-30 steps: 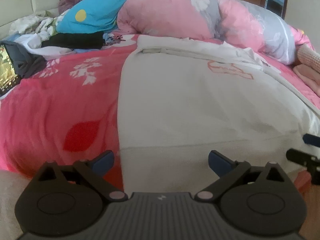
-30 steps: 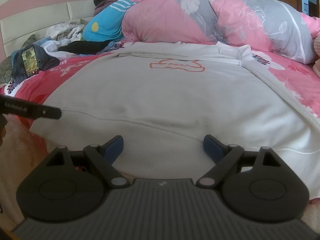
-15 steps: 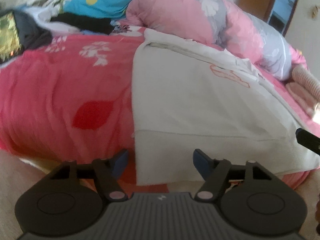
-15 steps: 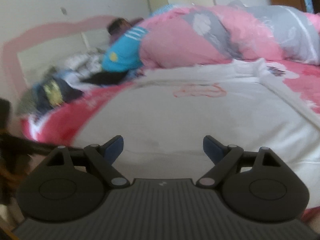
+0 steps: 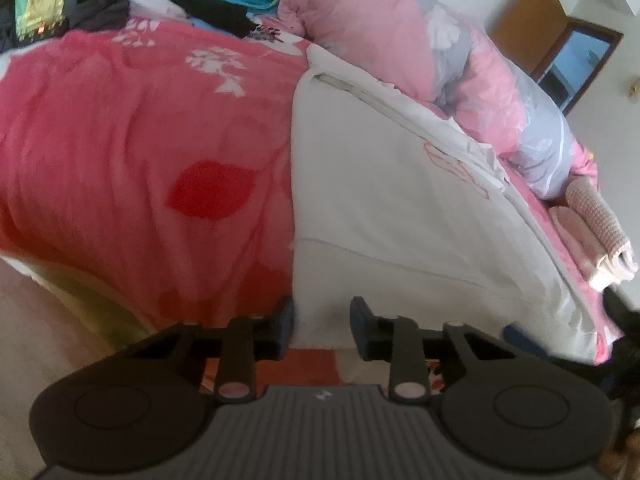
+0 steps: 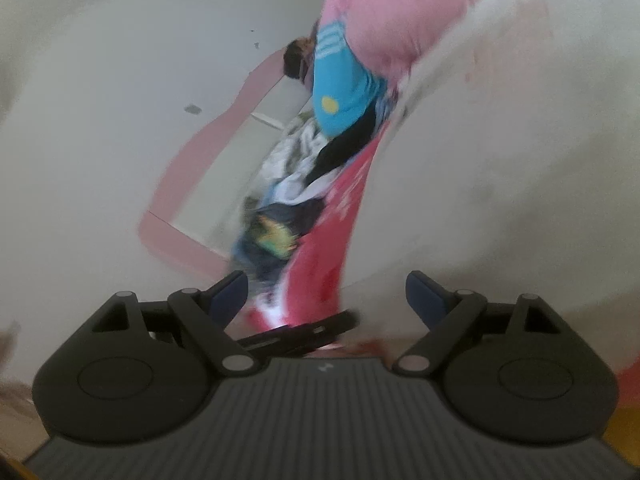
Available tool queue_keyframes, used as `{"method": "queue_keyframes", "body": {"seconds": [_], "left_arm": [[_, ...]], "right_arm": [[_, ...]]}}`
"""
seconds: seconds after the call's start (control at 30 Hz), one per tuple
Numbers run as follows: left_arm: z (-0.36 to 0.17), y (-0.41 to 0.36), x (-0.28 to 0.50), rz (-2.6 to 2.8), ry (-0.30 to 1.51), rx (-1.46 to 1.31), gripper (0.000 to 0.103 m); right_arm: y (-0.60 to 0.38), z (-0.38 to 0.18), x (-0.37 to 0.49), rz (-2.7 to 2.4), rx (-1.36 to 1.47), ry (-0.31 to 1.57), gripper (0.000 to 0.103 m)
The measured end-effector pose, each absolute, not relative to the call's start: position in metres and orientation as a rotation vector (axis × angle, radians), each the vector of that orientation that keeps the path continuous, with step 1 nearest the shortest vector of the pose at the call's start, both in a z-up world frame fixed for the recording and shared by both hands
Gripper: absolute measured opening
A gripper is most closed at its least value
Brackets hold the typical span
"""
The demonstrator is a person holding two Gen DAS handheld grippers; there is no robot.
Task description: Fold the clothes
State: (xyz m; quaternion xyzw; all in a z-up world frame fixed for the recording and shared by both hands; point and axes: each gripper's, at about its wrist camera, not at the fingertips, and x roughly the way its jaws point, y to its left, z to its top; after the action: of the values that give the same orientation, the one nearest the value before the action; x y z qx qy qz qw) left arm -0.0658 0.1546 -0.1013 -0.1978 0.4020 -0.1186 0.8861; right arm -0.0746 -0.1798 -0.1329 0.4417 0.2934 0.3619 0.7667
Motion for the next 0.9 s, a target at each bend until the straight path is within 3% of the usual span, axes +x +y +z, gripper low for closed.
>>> {"method": "queue_keyframes", "body": {"seconds": [0.1,0.2,0.43,0.9], "left_arm": [[-0.100,0.158,-0.066,-0.242,0.836,-0.430,0.009],[-0.100,0.163,-0.068,-0.247,0.844,-0.472,0.006],[-0.099,0.180,-0.066,-0.289,0.851,-0.629,0.004],[-0.090,0.186,-0.063,-0.337,0.841,-0.708,0.004]], "right_arm": [[-0.169,-0.152,-0.071,0.806,1.055,0.706,0.072],[-0.161,-0.170,-0.068,0.802,1.145,0.762,0.066],[-0.147,-0.210,-0.065,0.762,1.348,0.860,0.058],[-0.119,-0.237,-0.067,0.783,1.551,0.891,0.058]]}}
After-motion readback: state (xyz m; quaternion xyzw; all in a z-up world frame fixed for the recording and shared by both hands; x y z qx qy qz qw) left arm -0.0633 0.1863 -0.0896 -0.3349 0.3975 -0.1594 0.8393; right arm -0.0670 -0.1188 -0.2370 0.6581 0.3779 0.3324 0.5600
